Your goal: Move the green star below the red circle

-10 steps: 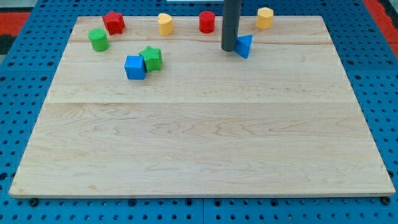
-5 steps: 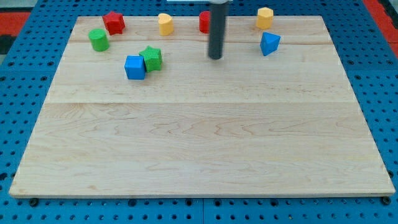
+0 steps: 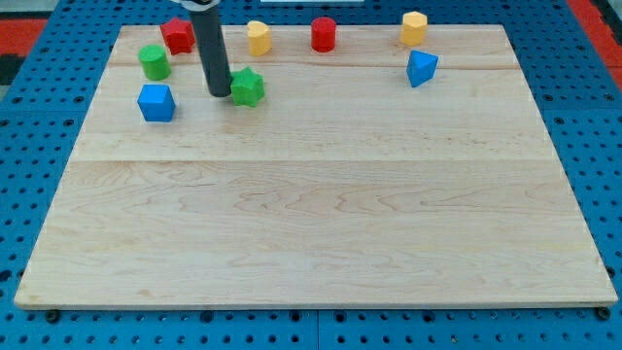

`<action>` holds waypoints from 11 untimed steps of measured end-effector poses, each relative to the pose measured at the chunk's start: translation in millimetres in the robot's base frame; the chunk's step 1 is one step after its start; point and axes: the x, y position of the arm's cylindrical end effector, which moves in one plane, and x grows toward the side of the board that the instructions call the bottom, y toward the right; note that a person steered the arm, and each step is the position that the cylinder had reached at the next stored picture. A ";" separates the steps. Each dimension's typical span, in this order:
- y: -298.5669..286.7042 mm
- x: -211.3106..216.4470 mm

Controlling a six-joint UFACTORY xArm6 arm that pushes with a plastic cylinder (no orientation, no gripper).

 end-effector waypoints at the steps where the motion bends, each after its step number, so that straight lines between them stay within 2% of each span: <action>1: 21.1 -4.1; 2: 37.5 -4.8; 3: 21.9 12.0; 4: 35.8 22.6; 5: 74.4 7.3; 6: 83.7 -12.8; 7: 44.1 -18.5; 8: 32.6 -37.1; 9: 49.2 -60.2; 11: 77.6 -61.7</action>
